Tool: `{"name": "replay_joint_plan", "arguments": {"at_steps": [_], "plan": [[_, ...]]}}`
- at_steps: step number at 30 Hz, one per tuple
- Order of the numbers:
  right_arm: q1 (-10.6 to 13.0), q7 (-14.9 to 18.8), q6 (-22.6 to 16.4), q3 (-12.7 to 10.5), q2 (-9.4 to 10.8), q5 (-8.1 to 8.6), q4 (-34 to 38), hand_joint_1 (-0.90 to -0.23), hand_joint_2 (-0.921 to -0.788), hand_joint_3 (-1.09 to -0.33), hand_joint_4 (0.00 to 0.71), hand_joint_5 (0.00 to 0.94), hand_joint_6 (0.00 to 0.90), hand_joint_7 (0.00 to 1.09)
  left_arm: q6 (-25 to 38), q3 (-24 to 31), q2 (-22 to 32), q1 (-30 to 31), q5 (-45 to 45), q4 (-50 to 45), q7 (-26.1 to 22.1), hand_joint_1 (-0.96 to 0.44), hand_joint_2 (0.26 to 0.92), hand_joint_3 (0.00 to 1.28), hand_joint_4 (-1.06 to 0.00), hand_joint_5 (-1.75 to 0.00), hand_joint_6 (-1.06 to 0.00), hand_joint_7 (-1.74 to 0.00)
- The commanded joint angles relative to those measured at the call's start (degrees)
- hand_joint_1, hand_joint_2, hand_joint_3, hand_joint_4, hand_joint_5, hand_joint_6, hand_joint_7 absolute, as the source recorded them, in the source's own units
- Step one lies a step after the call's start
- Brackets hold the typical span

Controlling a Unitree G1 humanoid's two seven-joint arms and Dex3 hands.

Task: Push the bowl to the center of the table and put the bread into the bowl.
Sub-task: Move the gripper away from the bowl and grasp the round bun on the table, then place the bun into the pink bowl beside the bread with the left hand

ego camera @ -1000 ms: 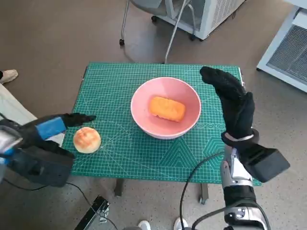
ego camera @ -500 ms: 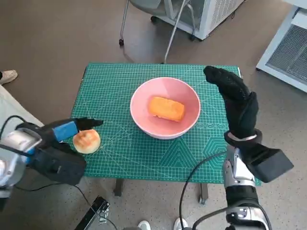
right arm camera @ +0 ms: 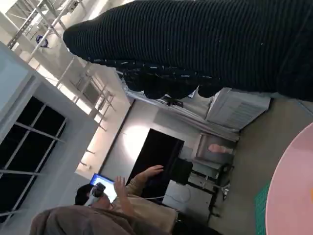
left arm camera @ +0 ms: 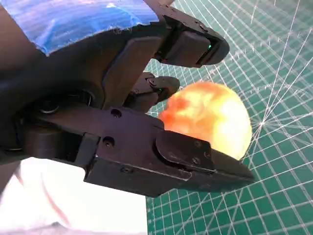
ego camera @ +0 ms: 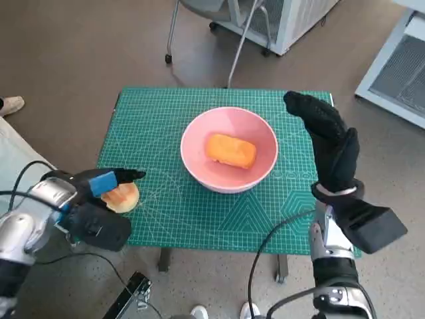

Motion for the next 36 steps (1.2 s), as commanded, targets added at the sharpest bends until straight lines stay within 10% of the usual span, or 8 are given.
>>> {"name": "replay_joint_plan", "arguments": {"at_steps": [1, 6, 10, 14, 19, 23, 29, 36], "plan": [[1.5, -0.8, 1.0, -0.2, -0.1, -0.46, -0.6, -0.397, -0.886, -0.619, 0.490, 0.005, 0.205, 0.87, -0.6, -2.8, -0.5, -1.9, 3.3, 3.3, 1.9, 0.21, 0.908, 0.32, -0.46, -0.04, -0.50, -0.04], [1.8, -1.2, 1.4, -0.1, -0.2, -0.60, -1.2, -0.394, -0.879, -0.634, 0.490, 0.005, 0.209, 0.87, -1.0, -4.7, -0.7, -4.3, 5.6, 6.3, 3.9, 0.18, 0.919, 0.34, -0.62, -0.09, -0.66, -0.09], [2.0, -1.4, 1.3, -0.2, -0.3, -0.77, -1.2, -0.392, -0.871, -0.648, 0.491, 0.005, 0.213, 0.86, -1.0, -5.9, -1.0, -6.3, 7.0, 9.1, 6.3, 0.04, 0.920, 0.28, -0.44, -1.08, -0.52, -1.16], [2.0, -1.6, 1.2, -0.1, -0.4, -1.04, -1.1, -0.393, -0.867, -0.655, 0.491, 0.005, 0.216, 0.86, -0.5, -5.2, -1.1, -7.8, 6.3, 9.7, 7.1, 0.01, 0.907, 0.24, -0.52, -1.15, -0.51, -1.38], [1.7, -1.5, 1.2, 0.0, -0.4, -0.89, -0.9, -0.399, -0.866, -0.656, 0.491, 0.005, 0.218, 0.86, 0.2, -2.9, -0.9, -9.5, 3.7, 7.9, 6.2, 0.00, 0.608, 0.77, -0.53, -1.35, -0.48, -1.61], [1.5, -1.2, 1.1, 0.1, -0.3, -0.76, -0.5, -0.401, -0.868, -0.651, 0.491, 0.004, 0.218, 0.86, 0.6, -0.6, -0.5, -10.3, 1.3, 5.4, 6.3, 0.00, 0.543, 0.85, -0.57, -1.35, -0.52, -1.59], [1.0, -0.4, 1.1, 0.2, -0.2, -0.10, 0.3, -0.405, -0.877, -0.635, 0.491, 0.004, 0.215, 0.86, 0.9, 3.1, -0.7, -12.5, -2.8, 3.1, 7.1, 0.00, 0.838, 0.21, -0.70, -1.18, -0.64, -1.19], [0.9, 0.3, 1.1, 0.2, -0.3, 0.37, 0.3, -0.406, -0.884, -0.624, 0.491, 0.004, 0.211, 0.87, 1.7, 6.0, -1.3, -17.5, -6.0, -1.0, 4.9, 0.00, 0.891, 0.09, -0.70, -1.13, -0.68, -1.15]]}}
